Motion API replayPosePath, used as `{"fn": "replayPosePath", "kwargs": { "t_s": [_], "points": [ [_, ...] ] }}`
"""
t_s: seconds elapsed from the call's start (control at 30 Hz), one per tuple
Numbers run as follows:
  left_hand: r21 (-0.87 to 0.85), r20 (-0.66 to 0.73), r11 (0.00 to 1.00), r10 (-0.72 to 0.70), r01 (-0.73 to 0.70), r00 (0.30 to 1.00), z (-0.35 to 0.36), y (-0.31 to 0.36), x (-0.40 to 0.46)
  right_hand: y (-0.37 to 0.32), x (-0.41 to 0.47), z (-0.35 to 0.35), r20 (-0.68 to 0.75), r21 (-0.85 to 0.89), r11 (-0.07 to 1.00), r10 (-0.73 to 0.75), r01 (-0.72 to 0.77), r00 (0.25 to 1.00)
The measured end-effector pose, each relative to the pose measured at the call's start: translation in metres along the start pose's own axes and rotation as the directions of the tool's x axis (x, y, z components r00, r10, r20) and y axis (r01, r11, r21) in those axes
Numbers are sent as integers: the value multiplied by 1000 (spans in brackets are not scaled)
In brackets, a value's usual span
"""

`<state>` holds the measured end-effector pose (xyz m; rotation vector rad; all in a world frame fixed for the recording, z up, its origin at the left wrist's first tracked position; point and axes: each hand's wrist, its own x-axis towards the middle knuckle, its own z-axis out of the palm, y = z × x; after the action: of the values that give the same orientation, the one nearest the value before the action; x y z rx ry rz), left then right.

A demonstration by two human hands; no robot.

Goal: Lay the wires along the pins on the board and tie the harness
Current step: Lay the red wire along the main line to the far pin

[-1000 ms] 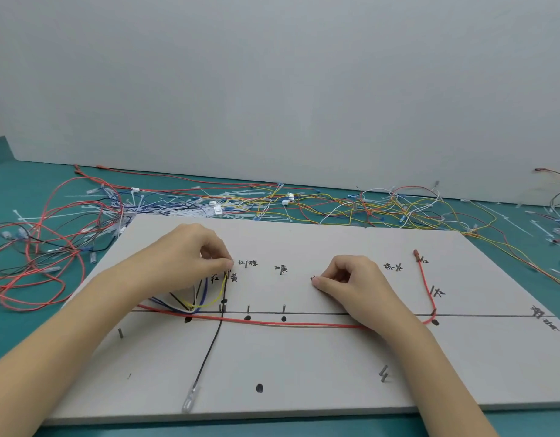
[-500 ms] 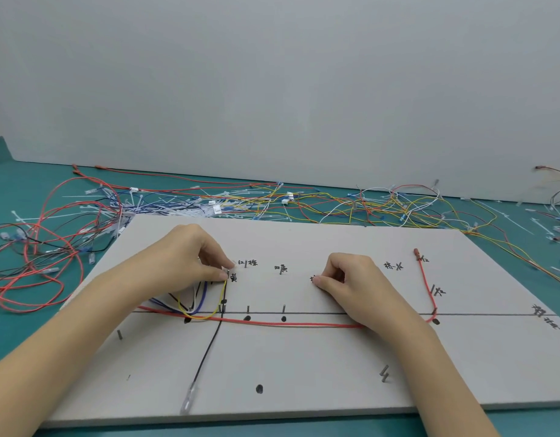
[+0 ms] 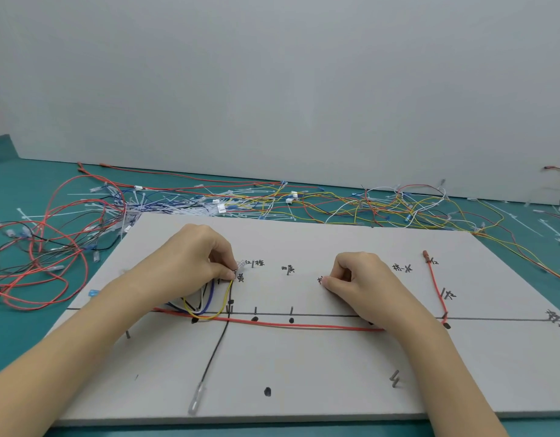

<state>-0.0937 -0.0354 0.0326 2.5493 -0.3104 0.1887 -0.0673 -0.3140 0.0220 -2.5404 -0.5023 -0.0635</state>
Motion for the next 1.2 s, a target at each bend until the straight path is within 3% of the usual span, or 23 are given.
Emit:
{"fn": "replayPosePath", "kwargs": {
  "t_s": [0.4,0.6,0.8,0.97,1.2],
  "points": [
    [-126,-71,991,40,-48,997,39,35,14,45,-16,-27,-40,130,978,167,-161,985],
    [-240,61,971,3,11,998,27,34,10,51,-17,-33,-64,169,966,207,-193,976],
    [-192,153,980,-27,56,988,5,23,-2,46,-18,-32,-91,206,950,257,-234,962],
    [-149,259,988,1,39,966,7,30,-7,20,-12,-23,-281,220,971,156,-94,947],
    [-144,289,990,47,-5,956,10,30,-8,-29,-2,7,-71,231,973,29,-12,997]
  ]
}}
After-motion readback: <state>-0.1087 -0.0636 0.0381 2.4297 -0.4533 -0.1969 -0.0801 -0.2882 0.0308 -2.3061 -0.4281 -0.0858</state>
